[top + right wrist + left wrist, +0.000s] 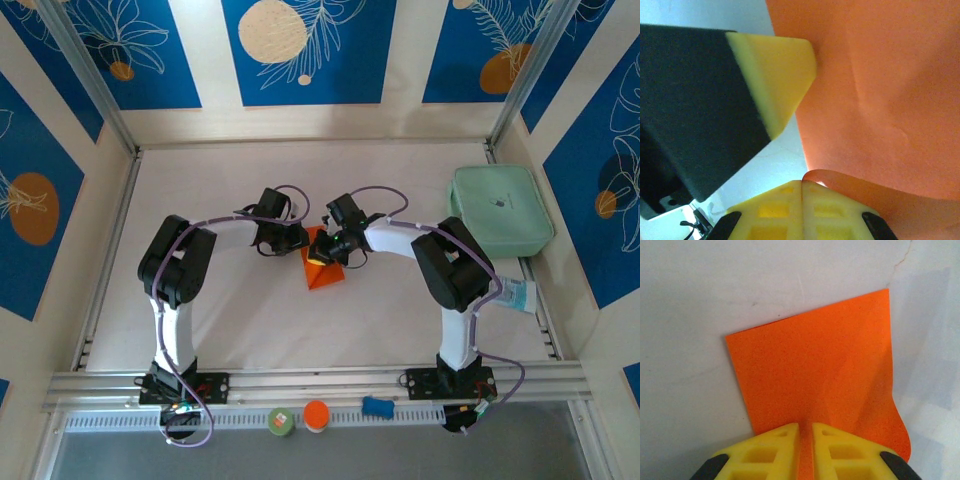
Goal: Fold a paper plane with a square sheet of paper (pick it up from the middle)
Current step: Fold the triangle a second time at the center of the table.
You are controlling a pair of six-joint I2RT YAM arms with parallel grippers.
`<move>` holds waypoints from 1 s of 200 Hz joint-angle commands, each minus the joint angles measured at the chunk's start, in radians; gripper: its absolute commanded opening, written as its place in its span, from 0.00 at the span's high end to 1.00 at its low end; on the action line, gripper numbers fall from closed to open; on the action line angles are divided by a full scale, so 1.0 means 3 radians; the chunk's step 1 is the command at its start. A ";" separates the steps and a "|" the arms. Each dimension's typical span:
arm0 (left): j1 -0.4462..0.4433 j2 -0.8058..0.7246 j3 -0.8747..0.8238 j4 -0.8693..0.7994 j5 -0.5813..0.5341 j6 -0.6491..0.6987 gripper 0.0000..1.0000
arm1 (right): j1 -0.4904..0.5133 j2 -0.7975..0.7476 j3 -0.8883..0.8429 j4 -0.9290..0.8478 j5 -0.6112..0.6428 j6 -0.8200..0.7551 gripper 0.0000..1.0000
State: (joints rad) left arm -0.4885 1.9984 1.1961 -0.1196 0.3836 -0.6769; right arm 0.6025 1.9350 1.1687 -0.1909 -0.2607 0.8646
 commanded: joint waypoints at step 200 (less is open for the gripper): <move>0.0016 0.0060 -0.0118 -0.0138 -0.0125 -0.0110 0.84 | 0.0027 0.0095 -0.0081 0.0025 0.0214 0.0137 1.00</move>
State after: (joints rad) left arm -0.4885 1.9984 1.1900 -0.1112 0.3805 -0.7013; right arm 0.6094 1.9617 1.1625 -0.1871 -0.2081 0.8917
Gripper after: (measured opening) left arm 0.162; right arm 0.042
